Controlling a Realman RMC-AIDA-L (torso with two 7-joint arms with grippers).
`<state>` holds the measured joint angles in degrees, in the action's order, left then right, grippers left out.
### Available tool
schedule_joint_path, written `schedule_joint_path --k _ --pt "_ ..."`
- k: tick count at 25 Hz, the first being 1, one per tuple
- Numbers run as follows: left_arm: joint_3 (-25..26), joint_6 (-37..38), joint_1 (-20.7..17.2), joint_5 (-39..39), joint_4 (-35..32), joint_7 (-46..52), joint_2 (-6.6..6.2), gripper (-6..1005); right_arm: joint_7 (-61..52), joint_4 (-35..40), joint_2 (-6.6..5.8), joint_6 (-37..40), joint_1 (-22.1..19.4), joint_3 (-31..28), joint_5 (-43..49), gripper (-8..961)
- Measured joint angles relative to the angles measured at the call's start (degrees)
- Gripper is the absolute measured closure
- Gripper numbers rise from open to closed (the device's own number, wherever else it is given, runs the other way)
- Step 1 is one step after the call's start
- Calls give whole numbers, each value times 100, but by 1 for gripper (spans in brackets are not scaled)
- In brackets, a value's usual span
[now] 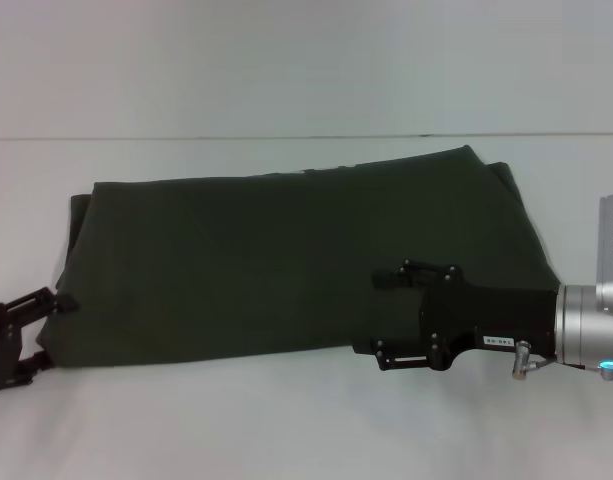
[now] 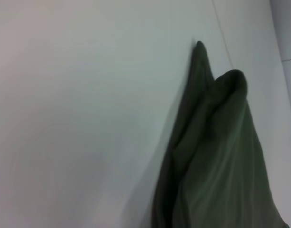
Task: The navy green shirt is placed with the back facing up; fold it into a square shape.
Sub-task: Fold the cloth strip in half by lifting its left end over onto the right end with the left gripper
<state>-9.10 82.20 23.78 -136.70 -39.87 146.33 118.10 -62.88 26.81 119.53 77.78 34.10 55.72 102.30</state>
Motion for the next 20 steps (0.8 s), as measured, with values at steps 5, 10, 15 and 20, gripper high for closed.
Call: schedule_joint_path --k 5,10,15,20 --pt "-10 -98 178 -2 120 -44 -20 63 -2 0 0 1 1 0 -6 26" --pt "-220 -219 276 -13 255 -115 -49 68 -4 -1 0 15 -7 0 -9 26" --pt "-564 -232 346 -158 120 -139 -78 79 -5 -1 0 18 -15 -6 -16 26" --pt "-677 -299 373 -171 31 -208 -57 133 -7 -1 0 25 -14 -9 -42 26"
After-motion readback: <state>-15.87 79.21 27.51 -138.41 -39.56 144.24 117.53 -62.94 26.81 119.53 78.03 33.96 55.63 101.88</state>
